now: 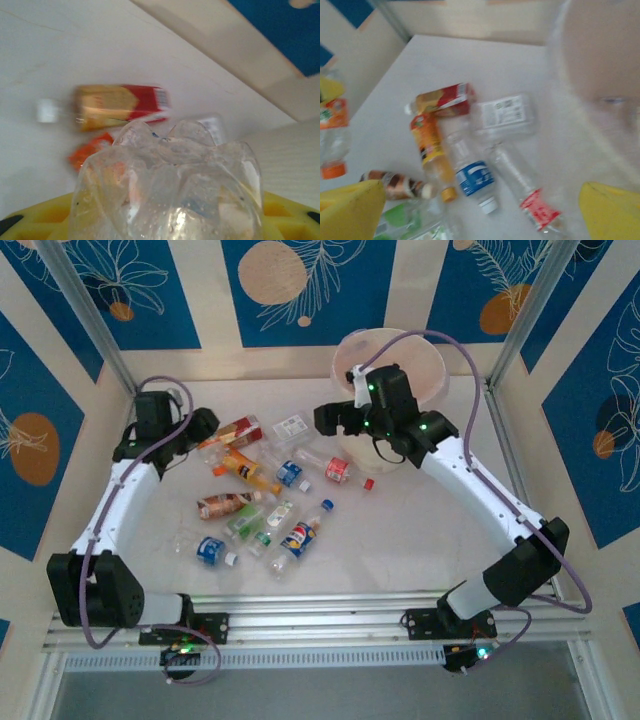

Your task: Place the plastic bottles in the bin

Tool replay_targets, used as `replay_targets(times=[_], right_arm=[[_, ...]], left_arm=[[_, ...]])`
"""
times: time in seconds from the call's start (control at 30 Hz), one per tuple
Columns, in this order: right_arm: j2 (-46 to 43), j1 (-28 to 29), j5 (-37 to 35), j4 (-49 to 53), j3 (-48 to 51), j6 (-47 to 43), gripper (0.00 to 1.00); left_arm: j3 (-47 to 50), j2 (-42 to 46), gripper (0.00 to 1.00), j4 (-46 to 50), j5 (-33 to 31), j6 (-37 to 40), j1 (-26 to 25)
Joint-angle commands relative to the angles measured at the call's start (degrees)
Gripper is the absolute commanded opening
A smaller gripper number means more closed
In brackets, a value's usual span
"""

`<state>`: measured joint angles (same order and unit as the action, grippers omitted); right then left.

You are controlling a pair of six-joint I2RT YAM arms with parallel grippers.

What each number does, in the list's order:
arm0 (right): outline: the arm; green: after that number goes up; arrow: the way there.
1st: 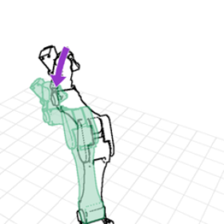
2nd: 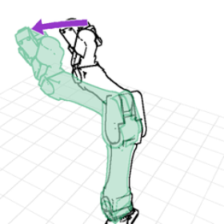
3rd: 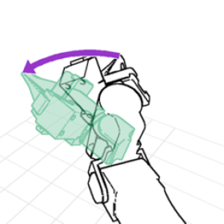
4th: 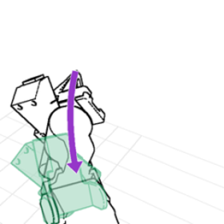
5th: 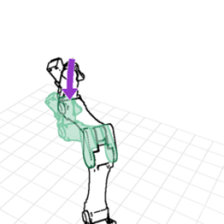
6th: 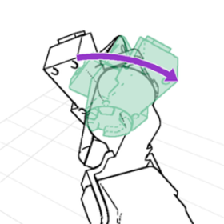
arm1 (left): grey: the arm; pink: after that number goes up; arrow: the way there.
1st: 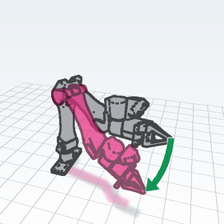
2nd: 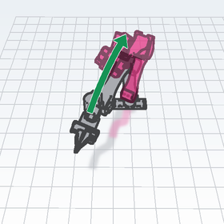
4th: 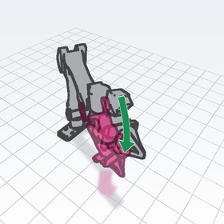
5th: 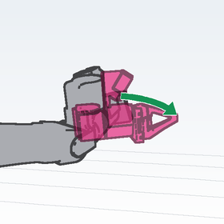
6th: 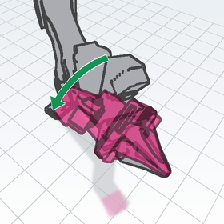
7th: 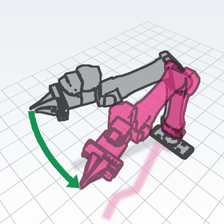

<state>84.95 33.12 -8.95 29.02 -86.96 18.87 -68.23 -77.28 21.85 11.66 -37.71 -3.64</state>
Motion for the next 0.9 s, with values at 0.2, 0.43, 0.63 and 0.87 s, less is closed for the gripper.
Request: replay_targets(times=[0.2, 0.43, 0.63, 0.87], right_arm=[[0.5, 5.6, 14.4, -11.7, 4.9, 4.9, 0.99], [5.3, 8.4, 15.9, -12.6, 0.9, 5.5, 0.99], [8.3, 9.2, 14.8, -12.9, -2.4, 4.3, 0.99], [12.2, 9.2, 10.5, -11.2, -7.3, 2.3, 0.96]], left_arm=[[-7.4, -2.1, 0.51, -10.6, 3.0, -11.0, -10.6], [-11.2, -4.2, 0.50, -13.9, 3.9, -13.6, -14.6], [-13.5, -5.8, 0.50, -16.4, 5.7, -15.3, -17.4], [-14.9, -6.4, 0.50, -16.8, 7.7, -15.6, -19.7]])
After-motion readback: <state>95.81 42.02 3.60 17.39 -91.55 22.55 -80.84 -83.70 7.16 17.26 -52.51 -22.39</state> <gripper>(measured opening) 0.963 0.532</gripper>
